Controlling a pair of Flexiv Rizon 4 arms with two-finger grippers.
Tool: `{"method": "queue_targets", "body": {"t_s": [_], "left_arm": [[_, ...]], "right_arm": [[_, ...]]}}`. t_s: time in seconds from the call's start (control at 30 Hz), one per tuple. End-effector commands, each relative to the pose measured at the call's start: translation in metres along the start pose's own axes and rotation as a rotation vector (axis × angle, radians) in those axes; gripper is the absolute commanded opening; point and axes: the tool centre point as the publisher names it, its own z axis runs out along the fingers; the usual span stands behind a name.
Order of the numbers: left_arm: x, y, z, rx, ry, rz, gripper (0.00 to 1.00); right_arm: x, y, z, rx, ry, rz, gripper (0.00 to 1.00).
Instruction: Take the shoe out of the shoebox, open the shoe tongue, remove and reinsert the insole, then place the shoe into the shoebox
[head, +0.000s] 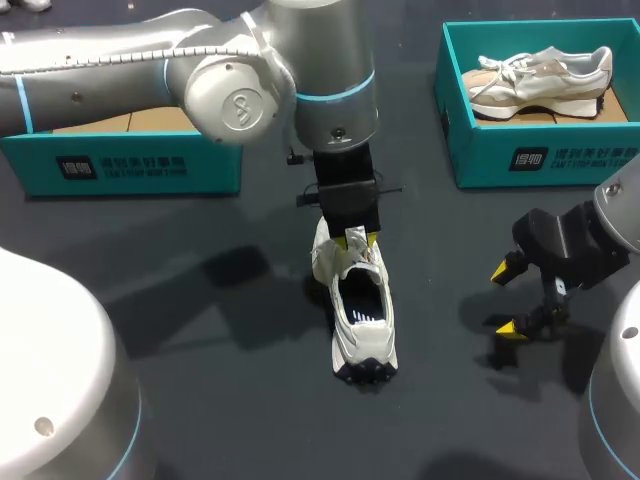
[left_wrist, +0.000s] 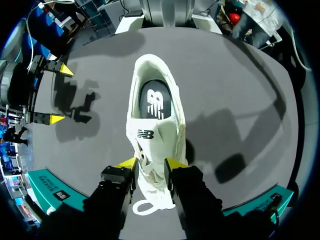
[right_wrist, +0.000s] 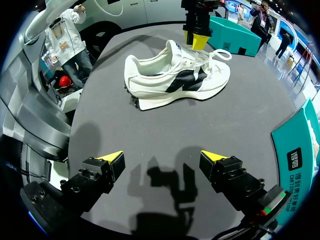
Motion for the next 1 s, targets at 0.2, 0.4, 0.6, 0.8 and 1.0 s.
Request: {"method": "queue_targets", "body": {"t_s": [0.2,0.4,0.6,0.8,1.0], "left_arm": [[0.001,-0.013,0.025,0.034,0.036,0.010,0.31],[0.008,-0.027,0.048,0.081,0.038,0.006,0.30],[0.012,-0.035,0.031,0.052,0.001,0.012,0.31],[0.011,-0.042,0.012,0.030,-0.027,0.020,0.31],[0.009,-0.049,0.023,0.051,-0.018,0.007,0.31]], "right_arm": [[0.002,0.000,0.000,0.002,-0.002,0.001,1.00],[0.002,0.000,0.000,0.002,-0.002,0.001,1.00],[0.002,0.000,0.000,0.002,-0.002,0.001,1.00],[0.002,0.000,0.000,0.002,-0.002,0.001,1.00],[0.002,0.000,0.000,0.002,-0.002,0.001,1.00]]}}
